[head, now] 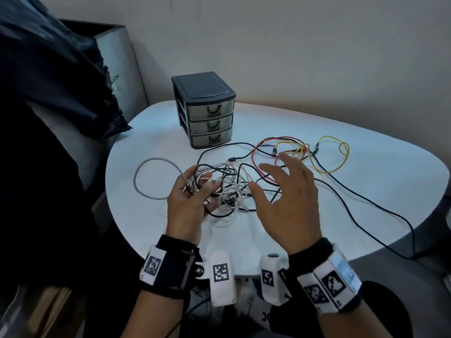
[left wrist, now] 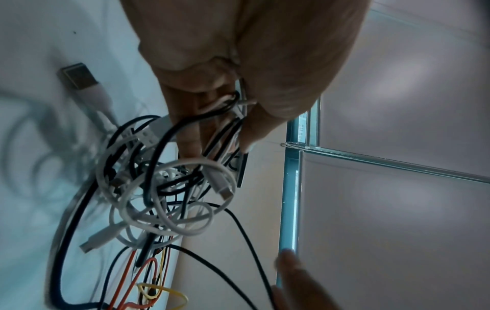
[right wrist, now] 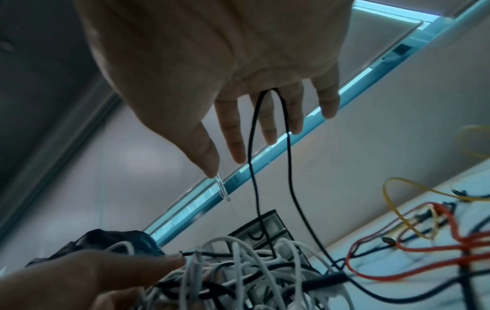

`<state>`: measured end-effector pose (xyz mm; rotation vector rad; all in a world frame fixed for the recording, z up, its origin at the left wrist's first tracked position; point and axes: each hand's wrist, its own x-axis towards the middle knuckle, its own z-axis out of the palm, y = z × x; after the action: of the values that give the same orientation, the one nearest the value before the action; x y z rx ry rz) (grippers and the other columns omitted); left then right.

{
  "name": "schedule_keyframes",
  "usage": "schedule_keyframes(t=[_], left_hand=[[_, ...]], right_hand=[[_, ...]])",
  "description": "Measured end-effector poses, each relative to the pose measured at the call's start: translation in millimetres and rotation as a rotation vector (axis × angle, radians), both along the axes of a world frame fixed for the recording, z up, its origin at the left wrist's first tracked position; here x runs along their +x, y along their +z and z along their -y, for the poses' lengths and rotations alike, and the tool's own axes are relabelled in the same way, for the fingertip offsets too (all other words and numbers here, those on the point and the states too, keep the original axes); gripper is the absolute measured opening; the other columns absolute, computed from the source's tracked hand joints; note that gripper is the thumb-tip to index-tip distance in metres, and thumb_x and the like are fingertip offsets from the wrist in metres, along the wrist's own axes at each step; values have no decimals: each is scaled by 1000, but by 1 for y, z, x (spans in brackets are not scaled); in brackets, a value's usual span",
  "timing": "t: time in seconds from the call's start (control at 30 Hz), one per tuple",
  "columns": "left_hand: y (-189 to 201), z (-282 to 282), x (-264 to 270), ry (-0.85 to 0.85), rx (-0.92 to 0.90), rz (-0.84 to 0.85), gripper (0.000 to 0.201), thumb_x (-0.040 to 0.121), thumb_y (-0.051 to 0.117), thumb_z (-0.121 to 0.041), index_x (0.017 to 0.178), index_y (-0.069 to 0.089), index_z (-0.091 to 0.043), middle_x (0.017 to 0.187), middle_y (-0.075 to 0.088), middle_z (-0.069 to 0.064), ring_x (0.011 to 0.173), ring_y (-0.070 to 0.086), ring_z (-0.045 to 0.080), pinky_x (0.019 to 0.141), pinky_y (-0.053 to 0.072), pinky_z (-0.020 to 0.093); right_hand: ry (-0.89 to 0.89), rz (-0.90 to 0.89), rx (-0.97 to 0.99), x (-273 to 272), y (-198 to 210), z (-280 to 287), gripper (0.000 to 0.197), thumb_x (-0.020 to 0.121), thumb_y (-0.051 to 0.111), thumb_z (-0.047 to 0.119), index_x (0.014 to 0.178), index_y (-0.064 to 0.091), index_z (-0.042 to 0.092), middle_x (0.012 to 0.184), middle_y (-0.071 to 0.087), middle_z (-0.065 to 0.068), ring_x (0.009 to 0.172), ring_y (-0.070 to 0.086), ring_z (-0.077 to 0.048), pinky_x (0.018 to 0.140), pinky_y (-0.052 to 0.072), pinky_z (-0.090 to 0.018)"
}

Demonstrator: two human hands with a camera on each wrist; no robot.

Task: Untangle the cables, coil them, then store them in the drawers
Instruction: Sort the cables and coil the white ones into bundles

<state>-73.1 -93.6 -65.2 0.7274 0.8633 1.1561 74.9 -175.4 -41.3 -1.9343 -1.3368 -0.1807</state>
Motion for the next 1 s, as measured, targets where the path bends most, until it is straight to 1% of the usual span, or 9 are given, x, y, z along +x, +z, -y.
schedule_keyframes(t=[0.17, 0.23, 0.3, 0.4, 0.57, 0.67, 0.77, 0.87, 1.0], left_hand=[[-7, 1, -2, -37, 41, -23, 63, 85, 58, 19, 132, 53, -22, 116, 67, -5, 102, 71, 21, 62, 57, 27], [-10, 1, 0, -27, 65, -61, 61, 86, 61, 16, 131, 54, -25, 116, 67, -9, 95, 70, 18, 57, 55, 23], [-12, 2, 2, -6, 85, -104, 57, 86, 64, 11, 131, 54, -23, 119, 68, -9, 85, 69, 14, 52, 52, 20], [-14, -1, 5, 33, 72, -132, 49, 87, 66, 7, 127, 58, -21, 108, 73, -6, 72, 67, 10, 49, 50, 20], [-11, 2, 11, 68, 44, -102, 39, 88, 66, 6, 118, 59, -19, 85, 70, 1, 58, 64, 9, 45, 50, 23], [-8, 3, 11, 35, 51, -125, 36, 89, 69, -1, 116, 60, -23, 89, 68, 3, 67, 66, 11, 48, 54, 27], [-10, 1, 5, -8, 198, -274, 50, 82, 78, -5, 115, 63, -39, 100, 71, -3, 86, 69, 15, 72, 62, 38], [-14, 0, 4, -89, 461, -477, 68, 74, 86, -8, 125, 58, -43, 122, 63, -6, 101, 67, 7, 87, 55, 27], [-17, -1, 24, -86, 598, -692, 58, 68, 87, -9, 116, 67, -35, 109, 57, -8, 73, 65, 14, 75, 55, 26]], right_hand=[[-181, 190, -123, 13, -2, -3, 33, 81, 62, 46, 109, 71, 31, 156, 35, -11, 148, 16, -42, 113, 12, -65], [-76, 226, 15, 1, 0, -1, 15, 84, 66, 35, 95, 73, 28, 139, 56, -7, 137, 42, -36, 112, 24, -55], [134, 157, -2, -15, -3, 2, 10, 86, 62, 28, 83, 71, 24, 102, 71, 2, 101, 63, -25, 91, 43, -42], [234, 211, -330, -30, -22, -3, 22, 88, 53, 30, 78, 72, 24, 77, 68, 6, 79, 60, -23, 72, 43, -37], [46, 156, -266, -37, -40, -20, 25, 80, 67, 45, 67, 72, 24, 68, 58, 2, 69, 55, -22, 61, 41, -32], [14, 111, -141, -37, -39, -27, 11, 75, 71, 30, 72, 72, 19, 70, 55, 0, 68, 56, -25, 58, 44, -32], [44, 57, -62, -19, -35, -31, 11, 80, 68, 26, 83, 76, 19, 81, 57, -1, 80, 55, -26, 65, 50, -38], [89, 31, -72, -1, -21, -34, 10, 83, 71, 30, 85, 77, 22, 96, 59, -1, 95, 52, -27, 78, 48, -42], [196, -64, -131, 3, 11, -38, 10, 89, 67, 28, 85, 74, 21, 93, 63, 4, 94, 56, -20, 81, 47, -36]])
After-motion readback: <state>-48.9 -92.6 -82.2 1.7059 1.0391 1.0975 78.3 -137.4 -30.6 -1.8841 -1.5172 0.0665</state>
